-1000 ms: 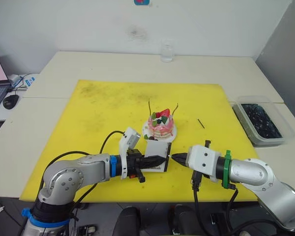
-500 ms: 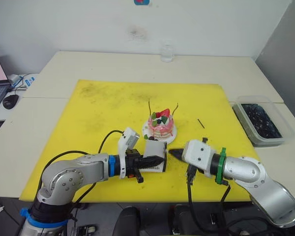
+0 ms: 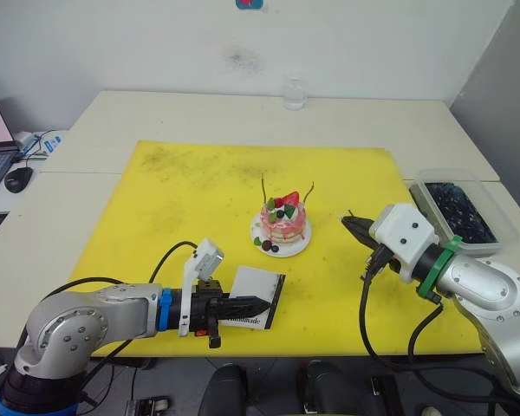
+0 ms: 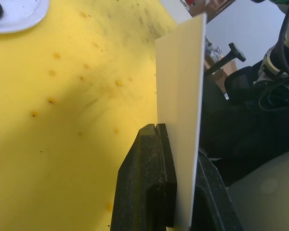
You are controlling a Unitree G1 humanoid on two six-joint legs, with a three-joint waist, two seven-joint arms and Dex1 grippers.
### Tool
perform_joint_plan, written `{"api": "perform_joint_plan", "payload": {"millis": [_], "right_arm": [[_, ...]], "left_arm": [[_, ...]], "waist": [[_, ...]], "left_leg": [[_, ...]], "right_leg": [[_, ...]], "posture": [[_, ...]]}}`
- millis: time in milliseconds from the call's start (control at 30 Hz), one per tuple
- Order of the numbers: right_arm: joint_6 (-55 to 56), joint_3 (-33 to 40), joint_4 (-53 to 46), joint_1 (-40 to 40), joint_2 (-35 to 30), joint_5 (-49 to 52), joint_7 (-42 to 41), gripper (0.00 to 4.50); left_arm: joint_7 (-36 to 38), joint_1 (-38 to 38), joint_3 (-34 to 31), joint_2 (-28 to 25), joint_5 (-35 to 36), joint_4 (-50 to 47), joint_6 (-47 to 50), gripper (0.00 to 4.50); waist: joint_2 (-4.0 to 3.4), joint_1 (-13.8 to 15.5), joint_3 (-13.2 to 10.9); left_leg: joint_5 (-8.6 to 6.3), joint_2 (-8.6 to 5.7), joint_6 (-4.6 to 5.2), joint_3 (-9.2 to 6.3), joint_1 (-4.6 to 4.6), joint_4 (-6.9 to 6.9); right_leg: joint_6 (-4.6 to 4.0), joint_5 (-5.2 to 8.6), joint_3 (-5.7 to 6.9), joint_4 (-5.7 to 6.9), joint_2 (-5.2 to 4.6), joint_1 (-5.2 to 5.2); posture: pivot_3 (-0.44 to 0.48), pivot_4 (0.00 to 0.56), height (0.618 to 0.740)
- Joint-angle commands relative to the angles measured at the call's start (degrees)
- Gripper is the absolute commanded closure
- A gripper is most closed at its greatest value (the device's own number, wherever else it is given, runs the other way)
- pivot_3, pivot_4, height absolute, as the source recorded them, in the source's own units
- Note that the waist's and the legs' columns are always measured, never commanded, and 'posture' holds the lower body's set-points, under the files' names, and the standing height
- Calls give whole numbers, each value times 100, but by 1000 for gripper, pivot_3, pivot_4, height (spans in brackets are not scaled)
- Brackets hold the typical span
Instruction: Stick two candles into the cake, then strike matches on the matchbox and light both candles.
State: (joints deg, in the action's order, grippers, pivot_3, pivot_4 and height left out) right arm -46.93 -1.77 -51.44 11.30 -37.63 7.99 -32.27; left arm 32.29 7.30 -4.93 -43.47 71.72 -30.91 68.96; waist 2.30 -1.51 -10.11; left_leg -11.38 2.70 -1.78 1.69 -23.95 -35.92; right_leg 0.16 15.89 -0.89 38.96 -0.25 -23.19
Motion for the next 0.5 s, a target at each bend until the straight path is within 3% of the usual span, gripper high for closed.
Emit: {"api": "perform_joint_plan", "payload": {"millis": [33,500], "right_arm": [[0,-1,-184,113,-43,97,12,4469],[570,31,-181,-62,48,307,-176,4469]], "left_arm": [[-22,-13,-50,65,45,-39,-135,4500],[-143,150,-10,357,215,205,-133,4500]], "waist": [[0,2,0],[0,3,0]], "left_leg": [[0,0,0,0,0,1],[0,1,0,-1,0,1]], "right_leg": [[-1,1,0,0,0,0],[-2,1,1,1,1,-1]], "posture": [[0,150,740],[0,150,740]]}}
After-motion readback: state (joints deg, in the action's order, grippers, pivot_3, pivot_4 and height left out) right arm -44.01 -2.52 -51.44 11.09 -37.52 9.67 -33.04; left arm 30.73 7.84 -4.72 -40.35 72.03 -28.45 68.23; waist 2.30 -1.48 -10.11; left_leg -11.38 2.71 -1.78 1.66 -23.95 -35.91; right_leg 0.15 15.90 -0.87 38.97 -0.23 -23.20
